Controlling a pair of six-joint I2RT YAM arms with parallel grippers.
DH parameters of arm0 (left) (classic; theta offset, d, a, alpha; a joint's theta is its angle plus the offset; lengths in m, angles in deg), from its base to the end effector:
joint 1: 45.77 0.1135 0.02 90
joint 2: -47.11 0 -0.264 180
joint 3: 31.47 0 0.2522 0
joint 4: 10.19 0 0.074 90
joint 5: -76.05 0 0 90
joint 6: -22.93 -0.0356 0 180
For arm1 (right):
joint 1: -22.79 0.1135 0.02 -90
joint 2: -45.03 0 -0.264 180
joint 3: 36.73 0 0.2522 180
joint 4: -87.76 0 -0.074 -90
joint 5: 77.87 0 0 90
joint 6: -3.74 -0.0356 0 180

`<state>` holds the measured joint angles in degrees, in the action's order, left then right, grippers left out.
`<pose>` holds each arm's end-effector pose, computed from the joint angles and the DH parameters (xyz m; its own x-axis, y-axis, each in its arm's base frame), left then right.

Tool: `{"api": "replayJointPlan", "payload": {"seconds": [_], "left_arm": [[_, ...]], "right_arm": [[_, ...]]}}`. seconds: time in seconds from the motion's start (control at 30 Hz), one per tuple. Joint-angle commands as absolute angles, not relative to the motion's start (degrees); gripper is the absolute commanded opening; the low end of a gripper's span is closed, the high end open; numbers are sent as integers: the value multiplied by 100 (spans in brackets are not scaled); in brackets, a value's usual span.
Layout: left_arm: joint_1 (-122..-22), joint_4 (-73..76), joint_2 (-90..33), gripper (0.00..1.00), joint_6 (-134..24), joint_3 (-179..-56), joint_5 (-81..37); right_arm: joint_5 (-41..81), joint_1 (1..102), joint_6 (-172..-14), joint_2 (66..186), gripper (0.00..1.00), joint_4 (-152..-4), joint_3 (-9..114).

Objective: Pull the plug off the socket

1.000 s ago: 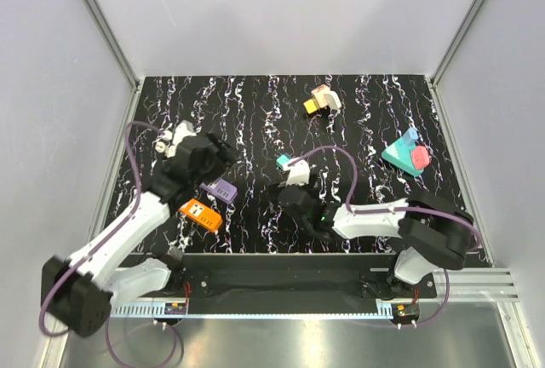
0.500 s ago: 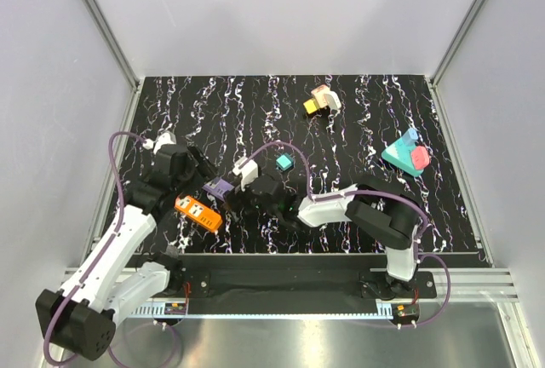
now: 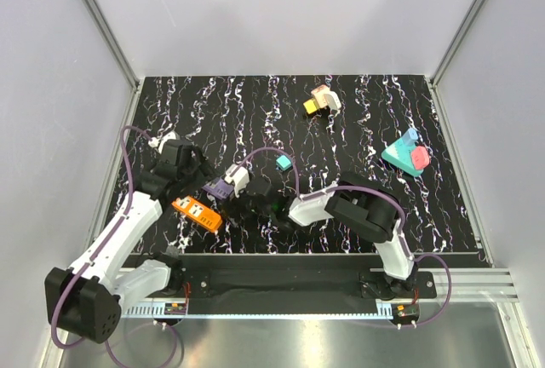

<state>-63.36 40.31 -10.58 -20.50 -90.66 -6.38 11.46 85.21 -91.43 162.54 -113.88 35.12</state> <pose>0.1946 -0.0568 0.2607 -0.6523 -0.5484 -0.5232 -0.3731 0.8332 -0.4081 0.1940 0.3706 0.1227 -0.2671 -0.3168 -0.9101 -0.8608 0.5030 0.0776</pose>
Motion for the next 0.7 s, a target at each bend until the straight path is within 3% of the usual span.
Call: {"api": "replayJointPlan", "payload": {"seconds": [0.0, 0.17, 0.3, 0.4, 0.67], "left_arm": [[-6248, 3812, -1002, 78, -1996, -9278, -797], [-6133, 3741, -958, 77, -1952, -9164, -981], [-6010, 3733, -923, 77, -1970, -9102, -1105], [-5940, 3732, -835, 77, -1970, -9049, -1149], [-5755, 3715, -800, 77, -1978, -8953, -1377]], "right_arm": [[1537, 8292, -9214, 16604, 91, -11635, 3732], [1599, 8247, -9276, 16860, 82, -11523, 3961], [1249, 8247, -9242, 16817, 91, -11548, 3838], [1168, 8238, -9163, 16772, 91, -11505, 3846], [1626, 8238, -9224, 17053, 77, -11372, 4154]]}}
